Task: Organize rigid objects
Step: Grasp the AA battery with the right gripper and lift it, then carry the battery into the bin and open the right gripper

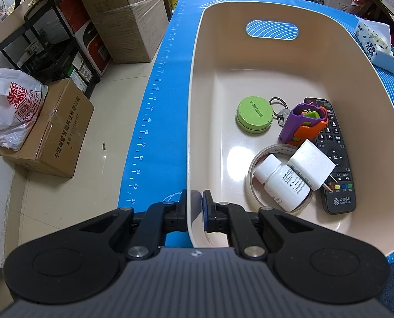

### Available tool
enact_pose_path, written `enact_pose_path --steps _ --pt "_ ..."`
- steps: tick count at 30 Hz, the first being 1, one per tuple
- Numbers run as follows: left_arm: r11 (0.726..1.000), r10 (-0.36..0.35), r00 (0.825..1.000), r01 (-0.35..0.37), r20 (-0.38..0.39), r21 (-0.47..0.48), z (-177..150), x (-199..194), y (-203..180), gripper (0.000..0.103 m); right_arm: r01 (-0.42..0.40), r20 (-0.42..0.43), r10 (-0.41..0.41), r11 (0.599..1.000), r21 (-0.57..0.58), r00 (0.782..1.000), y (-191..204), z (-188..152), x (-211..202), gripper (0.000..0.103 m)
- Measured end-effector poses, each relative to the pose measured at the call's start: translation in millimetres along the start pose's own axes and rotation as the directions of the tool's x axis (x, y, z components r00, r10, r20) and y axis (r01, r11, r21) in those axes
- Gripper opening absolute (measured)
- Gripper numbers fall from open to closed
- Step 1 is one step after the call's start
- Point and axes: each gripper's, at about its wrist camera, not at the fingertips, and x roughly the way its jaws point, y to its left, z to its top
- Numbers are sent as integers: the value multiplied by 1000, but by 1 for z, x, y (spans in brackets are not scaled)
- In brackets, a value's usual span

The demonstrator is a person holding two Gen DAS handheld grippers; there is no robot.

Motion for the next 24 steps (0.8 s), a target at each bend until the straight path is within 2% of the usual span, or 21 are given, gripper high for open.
enact_pose_path --steps 5,12,19,24 --pt "1000 -1 1000 1 1 0 0 0 1 11 -13 40 14 1000 -18 999 10 5 -16 18" --pt "1000 -3 1000 3 1 0 0 0 2 11 -92 138 100 994 -59 985 37 20 -57 18" --pt "1000 -3 1000 3 1 0 0 0 2 10 -204 218 233 968 -149 948 93 33 -107 18" --pt "1000 -3 1000 3 1 -1 0 0 2 10 -286 224 339 929 -235 914 141 36 -133 18"
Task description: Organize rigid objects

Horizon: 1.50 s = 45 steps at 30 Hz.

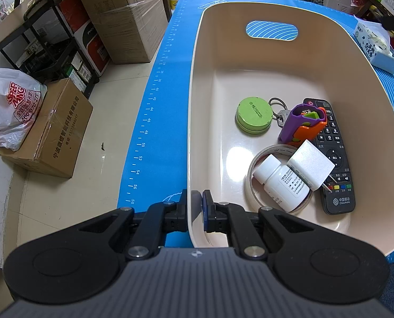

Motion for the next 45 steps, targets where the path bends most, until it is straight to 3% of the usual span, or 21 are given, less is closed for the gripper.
enact_pose_path --steps 7,14,23,31,33,36,38,41,43,45 --pt "1000 0 1000 0 0 1 0 0 0 10 -90 -47 87 994 -69 995 64 9 16 18" --pt "1000 -1 1000 1 0 3 1 1 -2 10 -79 -164 55 986 -145 985 105 -8 49 18" --pt "1000 -1 1000 1 1 4 1 1 -2 10 -63 -284 6 979 -193 959 121 -31 77 18" --pt "1000 0 1000 0 1 2 1 2 -3 10 -64 -296 10 983 -174 955 125 -38 80 18" --pt "1000 -1 1000 1 1 1 1 2 -3 10 -63 -287 11 983 -171 958 124 -42 77 23" --pt "1000 0 1000 0 3 1 1 2 -2 10 -70 -262 28 986 -149 965 122 -40 68 39" --pt "1000 0 1000 1 6 -4 0 1 -2 11 -68 -235 35 989 -131 971 121 -39 59 59" --pt "1000 7 1000 -6 24 -10 0 -3 0 12 -78 -200 63 994 -70 978 114 -35 46 62" --pt "1000 2 999 -1 47 -19 0 -10 1 20 -76 -180 66 996 -50 981 111 -32 36 64" --pt "999 3 997 -1 77 -34 2 -19 1 55 -71 -151 64 997 -38 987 108 -32 24 68"
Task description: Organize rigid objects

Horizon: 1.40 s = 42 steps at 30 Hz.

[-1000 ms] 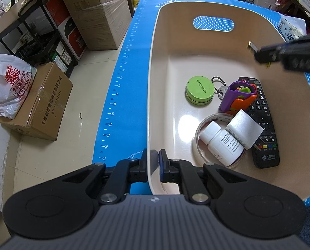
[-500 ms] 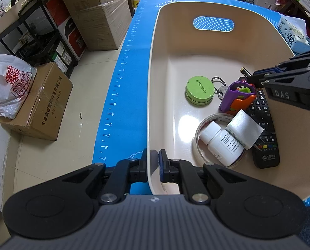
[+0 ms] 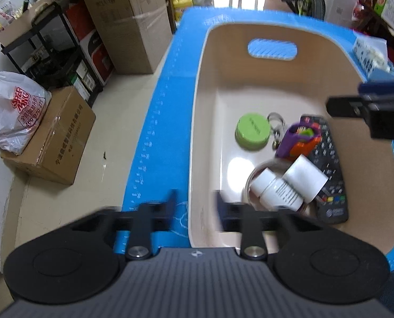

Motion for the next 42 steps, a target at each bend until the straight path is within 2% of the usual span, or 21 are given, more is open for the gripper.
enact_pose_path --steps 2,10,27,42 --pt "1000 -4 999 4 38 -6 0 -10 -1 65 7 23 -7 1000 12 1000 -1 -2 -13 74" --pt "999 -38 992 39 121 -6 -3 -50 -10 70 31 102 -40 995 94 994 -6 -26 -74 88" --pt "994 -108 964 103 242 32 -40 -128 -45 72 104 185 -145 972 212 972 -13 -95 -186 92" --pt "992 -125 953 116 275 50 -90 -172 -74 72 131 212 -186 960 248 959 -12 -157 -256 93"
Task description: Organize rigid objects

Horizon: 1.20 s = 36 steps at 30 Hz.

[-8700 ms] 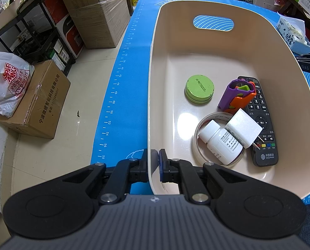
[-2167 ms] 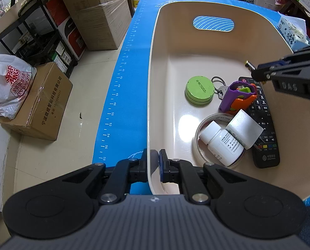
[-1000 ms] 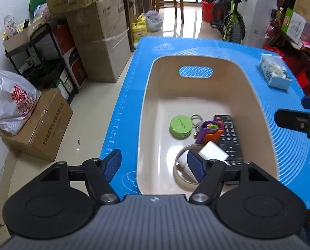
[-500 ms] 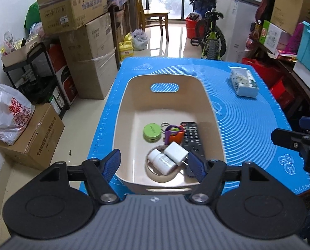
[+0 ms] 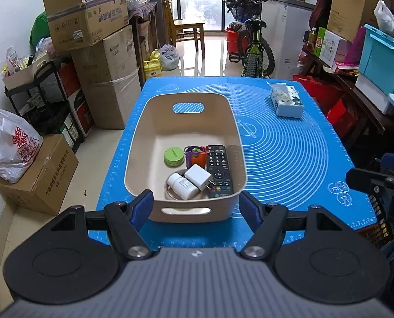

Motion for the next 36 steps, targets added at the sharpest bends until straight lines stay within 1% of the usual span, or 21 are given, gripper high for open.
enact_pose_path --steps 4,14,21,28,36 --pt "1000 4 1000 -4 18 -8 -11 -12 -8 72 -5 -2 5 1000 9 1000 -4 -11 -17 93" --pt "1000 2 999 -1 47 -13 -30 -32 -20 72 16 51 -17 1000 7 999 -6 -27 -54 93" --pt "1000 -12 999 12 34 -4 -40 -32 -27 72 28 39 -28 999 19 999 -16 -41 -59 93" --pt "1000 -24 999 24 27 -4 -50 -30 -33 72 21 22 -22 999 38 1000 -22 -56 -61 93" --pt "1000 -27 999 26 24 2 -52 -29 -37 72 9 34 -11 998 59 999 -27 -59 -63 93"
